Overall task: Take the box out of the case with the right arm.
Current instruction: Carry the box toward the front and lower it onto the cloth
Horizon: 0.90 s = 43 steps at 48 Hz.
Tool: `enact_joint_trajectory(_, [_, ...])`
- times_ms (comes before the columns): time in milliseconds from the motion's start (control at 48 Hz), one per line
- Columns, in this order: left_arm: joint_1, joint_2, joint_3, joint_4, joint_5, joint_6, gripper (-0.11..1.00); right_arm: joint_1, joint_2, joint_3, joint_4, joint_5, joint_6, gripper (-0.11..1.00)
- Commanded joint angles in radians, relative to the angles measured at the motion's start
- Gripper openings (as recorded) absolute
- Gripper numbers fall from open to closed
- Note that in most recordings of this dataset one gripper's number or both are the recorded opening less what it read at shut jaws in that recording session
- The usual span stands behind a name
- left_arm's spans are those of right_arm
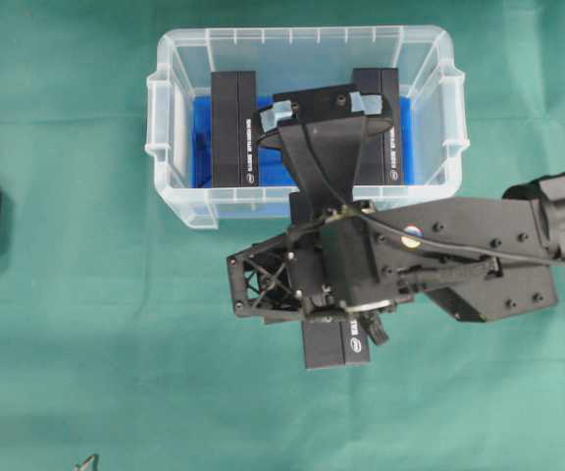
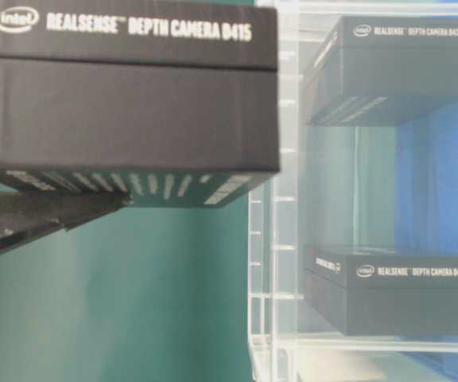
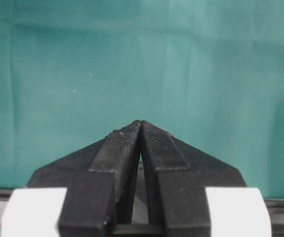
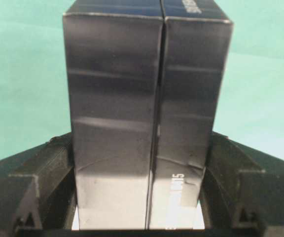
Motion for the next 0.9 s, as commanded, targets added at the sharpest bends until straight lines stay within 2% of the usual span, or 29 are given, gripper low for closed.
enact_joint_trajectory(0, [0.002, 0.000, -0.029, 0.002, -0.005, 0.002, 0.00, 0.003, -0.020, -0.002, 0.002, 0.000, 0.003, 0.66])
enact_joint_trajectory(188, [0.002, 0.000, -0.028, 0.002, -0.003, 0.000, 0.00, 0.003, -0.011, 0.072, 0.012, -0.049, 0.008, 0.66])
enact_joint_trajectory(334, [0.003, 0.000, -0.028, 0.002, -0.005, 0.002, 0.00, 0.000, -0.011, 0.196, 0.018, -0.193, 0.029, 0.66])
enact_joint_trajectory(501, [0.003, 0.000, -0.028, 0.002, -0.003, 0.002, 0.00, -0.003, -0.009, 0.365, 0.061, -0.377, 0.057, 0.66])
enact_joint_trajectory(647, [0.003, 0.000, -0.026, 0.000, -0.003, 0.002, 0.00, -0.003, -0.009, 0.489, 0.077, -0.535, 0.077, 0.66])
enact_joint_trajectory(876, [0.002, 0.000, -0.026, 0.002, -0.003, 0.002, 0.00, -0.006, -0.011, 0.584, 0.080, -0.632, 0.091, 0.66])
